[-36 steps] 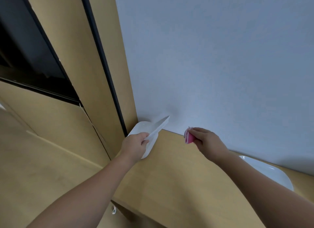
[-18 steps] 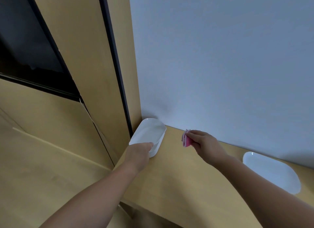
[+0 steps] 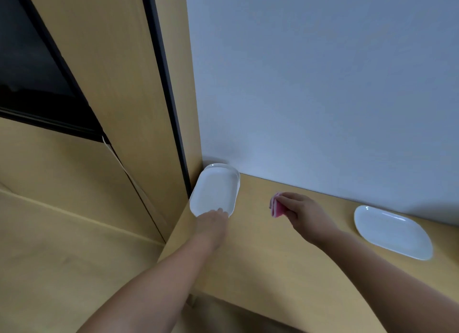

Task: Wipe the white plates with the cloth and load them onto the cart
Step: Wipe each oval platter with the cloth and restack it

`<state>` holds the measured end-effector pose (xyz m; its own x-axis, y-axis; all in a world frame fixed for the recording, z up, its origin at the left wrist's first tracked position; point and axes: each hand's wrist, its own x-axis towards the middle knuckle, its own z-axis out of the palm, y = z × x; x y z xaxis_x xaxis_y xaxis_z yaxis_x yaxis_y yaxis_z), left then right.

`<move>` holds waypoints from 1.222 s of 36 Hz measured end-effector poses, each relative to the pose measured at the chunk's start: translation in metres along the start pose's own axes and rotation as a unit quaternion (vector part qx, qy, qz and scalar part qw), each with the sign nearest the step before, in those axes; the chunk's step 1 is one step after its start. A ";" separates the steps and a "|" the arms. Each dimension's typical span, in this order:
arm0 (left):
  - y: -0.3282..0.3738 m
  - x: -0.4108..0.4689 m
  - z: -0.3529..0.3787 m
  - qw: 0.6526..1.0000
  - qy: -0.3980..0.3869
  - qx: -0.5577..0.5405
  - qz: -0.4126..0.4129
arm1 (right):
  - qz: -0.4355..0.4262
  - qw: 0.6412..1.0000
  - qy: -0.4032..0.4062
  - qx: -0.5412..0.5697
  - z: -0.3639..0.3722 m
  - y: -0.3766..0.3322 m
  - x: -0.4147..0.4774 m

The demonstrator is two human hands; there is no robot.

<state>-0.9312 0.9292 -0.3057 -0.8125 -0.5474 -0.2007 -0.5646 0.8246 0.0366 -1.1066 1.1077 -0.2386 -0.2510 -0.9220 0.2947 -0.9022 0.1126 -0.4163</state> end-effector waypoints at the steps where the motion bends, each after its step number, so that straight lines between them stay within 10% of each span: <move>1: -0.001 0.003 0.002 1.000 -0.001 -0.002 -0.001 | 0.002 1.000 -0.001 0.000 0.000 0.000 -0.001; 17: 0.026 0.022 0.006 0.994 0.041 -0.096 0.028 | 0.049 0.999 0.004 -0.002 -0.020 0.021 -0.033; 37: 0.282 0.070 0.002 0.969 -0.025 -0.198 0.147 | 0.218 0.973 0.066 0.019 -0.110 0.145 -0.210; 44: 0.348 0.104 0.013 0.972 -0.045 -0.220 0.066 | 0.214 0.973 0.075 0.033 -0.139 0.192 -0.240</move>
<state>-1.2103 1.1615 -0.3267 -0.8770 -0.4104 -0.2497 -0.4803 0.7348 0.4790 -1.2680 1.4017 -0.2696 -0.6524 -0.7303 0.2026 -0.6801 0.4461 -0.5818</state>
